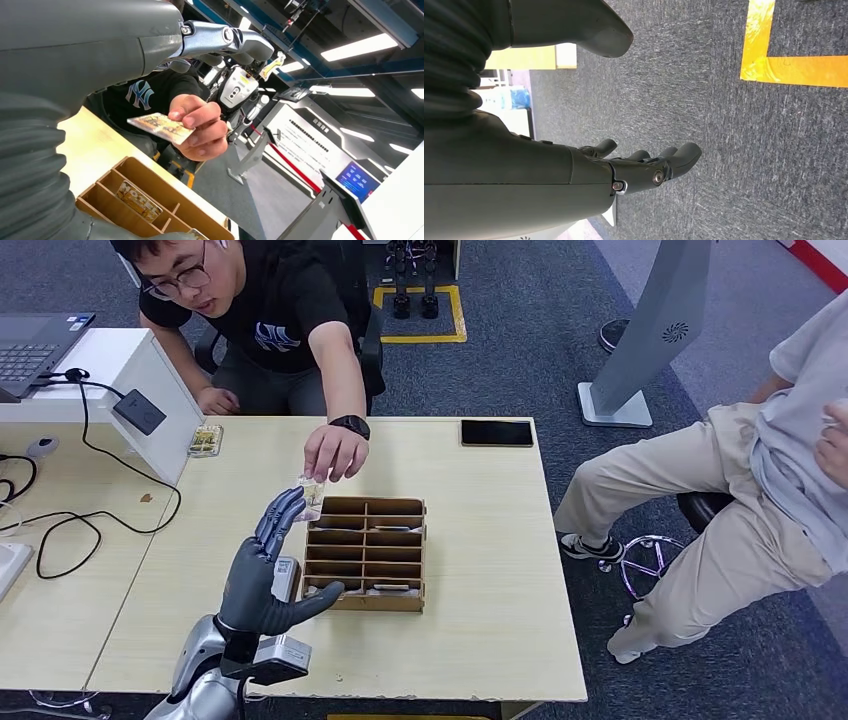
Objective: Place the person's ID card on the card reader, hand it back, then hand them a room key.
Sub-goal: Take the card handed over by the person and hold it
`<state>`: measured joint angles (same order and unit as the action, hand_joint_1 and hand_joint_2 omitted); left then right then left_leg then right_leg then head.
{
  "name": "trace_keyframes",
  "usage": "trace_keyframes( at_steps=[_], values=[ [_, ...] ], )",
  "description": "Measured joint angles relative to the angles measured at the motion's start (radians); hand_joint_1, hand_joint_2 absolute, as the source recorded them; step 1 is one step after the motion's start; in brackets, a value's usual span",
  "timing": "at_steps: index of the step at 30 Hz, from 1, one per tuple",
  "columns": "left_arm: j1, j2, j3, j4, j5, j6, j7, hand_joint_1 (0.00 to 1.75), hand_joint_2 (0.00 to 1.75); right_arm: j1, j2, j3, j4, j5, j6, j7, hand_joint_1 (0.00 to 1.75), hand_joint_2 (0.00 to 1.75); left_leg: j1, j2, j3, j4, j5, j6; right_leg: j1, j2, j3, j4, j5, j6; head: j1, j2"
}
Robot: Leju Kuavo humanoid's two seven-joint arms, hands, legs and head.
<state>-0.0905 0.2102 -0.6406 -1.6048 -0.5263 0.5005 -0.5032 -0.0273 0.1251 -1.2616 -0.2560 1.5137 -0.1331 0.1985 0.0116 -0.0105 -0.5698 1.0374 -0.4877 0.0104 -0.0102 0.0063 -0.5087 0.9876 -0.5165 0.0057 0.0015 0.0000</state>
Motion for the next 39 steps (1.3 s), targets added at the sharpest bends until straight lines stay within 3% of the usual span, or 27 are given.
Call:
trace_keyframes(
  at_steps=[17,21,23,25,27,30,34,39],
  values=[
    [0.020,0.024,-0.003,-0.024,0.031,-0.093,-0.027,0.00,1.75,0.000,0.000,-0.002,0.000,0.000,-0.002,0.000,0.00,1.75,0.000,0.000,0.000,0.000,0.000,0.000,0.000,0.000,0.000,0.000,0.000,0.000,0.000,0.000],
    [0.024,0.027,-0.002,-0.023,-0.010,-0.060,-0.003,0.00,1.75,0.000,0.000,-0.002,0.000,0.000,-0.004,0.001,0.00,1.75,0.000,0.000,0.000,0.000,0.000,0.000,0.000,0.000,0.000,0.000,0.000,0.000,0.000,0.000],
    [0.024,0.016,0.000,-0.020,-0.079,0.021,0.036,0.00,1.75,0.000,0.000,-0.002,0.000,0.000,-0.007,0.006,0.00,1.75,0.000,0.000,0.000,0.000,0.000,0.000,0.000,0.000,0.000,0.000,0.000,0.000,0.000,0.000],
    [0.024,-0.018,0.023,-0.012,-0.222,0.123,0.062,0.00,1.75,0.000,0.000,0.000,0.000,0.000,-0.010,0.013,0.00,1.75,0.000,0.000,0.000,0.000,0.000,0.000,0.000,0.000,0.000,0.000,0.000,0.000,0.000,0.000],
    [0.027,-0.087,0.094,-0.007,-0.413,0.177,0.032,0.00,1.75,-0.001,0.000,0.006,0.001,0.000,-0.013,0.018,0.00,1.75,0.000,-0.001,0.000,0.000,0.000,0.001,-0.001,-0.001,0.000,0.000,0.000,0.000,0.000,0.000],
    [0.029,-0.214,0.258,-0.001,-0.618,0.188,-0.044,0.00,1.75,-0.001,0.000,0.023,0.003,0.000,-0.015,0.021,0.00,1.75,-0.001,0.001,0.000,0.000,0.000,0.001,-0.002,0.001,0.000,0.000,0.001,0.002,0.000,0.000],
    [0.016,-0.349,0.447,0.003,-0.770,0.189,-0.070,0.00,1.75,-0.001,0.000,0.045,0.007,0.000,-0.014,0.029,0.00,1.75,-0.002,0.001,0.000,0.001,0.001,0.002,-0.002,0.001,0.000,0.000,0.002,0.003,0.000,0.000],
    [-0.022,-0.446,0.578,0.003,-0.897,0.190,0.013,0.00,1.75,-0.004,-0.001,0.072,0.010,0.000,-0.014,0.034,0.00,1.75,-0.001,0.000,0.000,0.000,0.002,0.002,-0.002,0.000,0.000,0.000,0.003,0.002,0.000,0.000]
  ],
)
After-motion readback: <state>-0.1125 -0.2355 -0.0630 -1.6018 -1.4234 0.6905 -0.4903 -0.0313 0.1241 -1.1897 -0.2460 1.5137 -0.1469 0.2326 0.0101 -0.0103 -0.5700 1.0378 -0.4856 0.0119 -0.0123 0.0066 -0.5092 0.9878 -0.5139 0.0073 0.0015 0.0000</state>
